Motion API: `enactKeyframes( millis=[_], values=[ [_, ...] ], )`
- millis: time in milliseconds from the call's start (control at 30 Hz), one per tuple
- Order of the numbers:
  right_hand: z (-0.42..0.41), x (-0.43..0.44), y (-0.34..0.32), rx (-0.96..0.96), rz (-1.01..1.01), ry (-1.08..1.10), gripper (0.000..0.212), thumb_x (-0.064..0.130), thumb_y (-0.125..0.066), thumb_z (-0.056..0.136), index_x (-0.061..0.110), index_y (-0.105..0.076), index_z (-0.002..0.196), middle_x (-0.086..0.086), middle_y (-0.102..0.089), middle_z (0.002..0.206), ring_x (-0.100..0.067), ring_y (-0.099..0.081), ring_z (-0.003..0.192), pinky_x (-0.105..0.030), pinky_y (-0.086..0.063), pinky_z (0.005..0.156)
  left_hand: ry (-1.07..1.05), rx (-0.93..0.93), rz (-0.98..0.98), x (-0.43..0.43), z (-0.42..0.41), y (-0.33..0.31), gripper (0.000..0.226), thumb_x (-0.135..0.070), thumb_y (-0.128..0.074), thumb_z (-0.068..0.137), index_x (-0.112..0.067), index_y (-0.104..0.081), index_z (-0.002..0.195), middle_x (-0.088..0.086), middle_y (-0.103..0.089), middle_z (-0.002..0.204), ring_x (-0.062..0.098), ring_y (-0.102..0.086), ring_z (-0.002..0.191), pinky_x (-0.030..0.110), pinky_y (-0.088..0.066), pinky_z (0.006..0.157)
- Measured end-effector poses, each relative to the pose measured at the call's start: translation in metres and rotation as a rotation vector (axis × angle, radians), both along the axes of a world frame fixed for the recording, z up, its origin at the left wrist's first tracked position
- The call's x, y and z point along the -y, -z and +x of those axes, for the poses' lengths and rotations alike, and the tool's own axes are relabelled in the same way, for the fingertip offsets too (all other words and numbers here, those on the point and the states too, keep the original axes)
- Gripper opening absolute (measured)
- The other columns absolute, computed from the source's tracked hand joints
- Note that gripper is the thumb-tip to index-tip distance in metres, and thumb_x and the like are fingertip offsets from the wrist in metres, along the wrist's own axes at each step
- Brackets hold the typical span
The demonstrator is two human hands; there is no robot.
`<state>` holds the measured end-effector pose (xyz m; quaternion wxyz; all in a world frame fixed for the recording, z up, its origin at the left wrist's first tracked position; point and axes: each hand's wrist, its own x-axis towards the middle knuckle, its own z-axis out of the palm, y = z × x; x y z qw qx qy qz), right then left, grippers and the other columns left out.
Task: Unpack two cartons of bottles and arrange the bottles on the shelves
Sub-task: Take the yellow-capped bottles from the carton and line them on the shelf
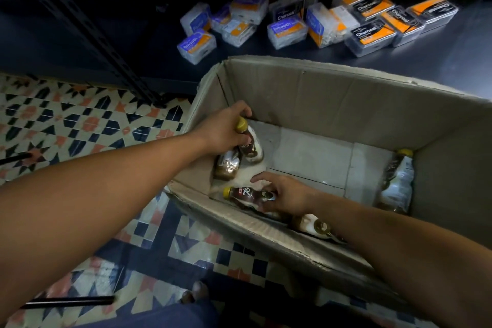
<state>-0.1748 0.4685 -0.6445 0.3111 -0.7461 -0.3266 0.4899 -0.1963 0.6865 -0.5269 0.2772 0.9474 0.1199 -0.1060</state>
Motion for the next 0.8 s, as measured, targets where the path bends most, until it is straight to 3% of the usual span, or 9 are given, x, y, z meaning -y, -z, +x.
enactKeyframes(
  millis=[100,267,400,467,567,633,733,800],
  values=[
    [0.013,0.012,-0.005,0.047,-0.013,0.019,0.063,0.030,-0.079,0.087,0.049,-0.041,0.134,0.003,-0.062,0.131,-0.017,-0.060,0.115,-0.041,-0.050,0.102,0.013,0.005,0.000,0.000,0.003,0.001,0.052,-0.023,-0.080,0.083,-0.030,-0.051,0.126,-0.005,-0.060,0.121,0.015,-0.059,0.106,0.033,-0.051,0.086],
    [0.046,0.052,-0.003,0.119,0.006,0.316,0.077,0.022,-0.084,0.082,0.053,-0.038,0.136,-0.001,-0.060,0.129,-0.020,-0.064,0.112,-0.040,-0.056,0.097,-0.006,0.009,-0.013,0.000,0.009,0.004,0.051,-0.025,-0.082,0.081,-0.031,-0.052,0.123,-0.004,-0.062,0.118,0.016,-0.059,0.106,0.037,-0.051,0.091],
    [0.054,0.054,-0.003,0.219,-0.084,0.335,0.104,0.046,-0.091,0.070,0.052,-0.025,0.150,-0.003,-0.055,0.140,-0.025,-0.061,0.116,-0.042,-0.053,0.099,-0.004,0.017,-0.086,0.004,0.010,0.007,0.048,-0.023,-0.081,0.082,-0.027,-0.054,0.122,-0.007,-0.061,0.114,0.012,-0.059,0.103,0.027,-0.049,0.080],
    [0.052,0.048,-0.002,0.311,-0.140,0.295,0.108,0.053,-0.089,0.068,0.054,-0.020,0.152,-0.003,-0.055,0.143,-0.028,-0.058,0.120,-0.043,-0.051,0.102,-0.008,0.017,-0.120,0.007,0.012,0.007,0.042,-0.022,-0.082,0.081,-0.023,-0.058,0.115,-0.007,-0.064,0.109,0.012,-0.060,0.101,0.028,-0.051,0.081],
    [0.048,0.045,0.004,0.350,-0.135,0.328,0.103,0.045,-0.086,0.073,0.050,-0.022,0.154,-0.003,-0.057,0.141,-0.025,-0.061,0.116,-0.037,-0.053,0.098,0.005,-0.013,-0.153,0.008,0.012,0.011,0.033,-0.027,-0.083,0.080,-0.024,-0.062,0.105,-0.006,-0.068,0.101,0.012,-0.064,0.097,0.040,-0.053,0.090],
    [0.049,0.046,0.005,0.252,-0.060,0.416,0.101,0.033,-0.085,0.076,0.049,-0.024,0.155,0.002,-0.057,0.138,-0.019,-0.063,0.110,-0.034,-0.055,0.094,0.026,-0.029,-0.173,0.007,0.011,0.013,0.029,-0.031,-0.082,0.080,-0.027,-0.064,0.103,-0.008,-0.070,0.099,0.010,-0.065,0.096,0.044,-0.053,0.092],
    [0.054,0.046,0.002,0.173,0.115,0.542,0.099,0.018,-0.083,0.076,0.051,-0.030,0.153,0.003,-0.058,0.137,-0.015,-0.064,0.113,-0.039,-0.056,0.098,0.042,-0.009,-0.233,0.008,0.012,0.014,0.025,-0.026,-0.080,0.083,-0.023,-0.067,0.105,-0.007,-0.071,0.100,0.008,-0.065,0.097,0.043,-0.053,0.094],
    [0.060,0.045,-0.001,0.166,0.223,0.592,0.095,0.011,-0.080,0.074,0.055,-0.037,0.147,0.004,-0.060,0.134,-0.013,-0.065,0.111,-0.036,-0.059,0.091,0.026,0.029,-0.275,0.008,0.013,0.015,0.027,-0.024,-0.080,0.083,-0.023,-0.069,0.107,-0.008,-0.071,0.101,0.006,-0.066,0.099,0.041,-0.053,0.095]
  ],
)
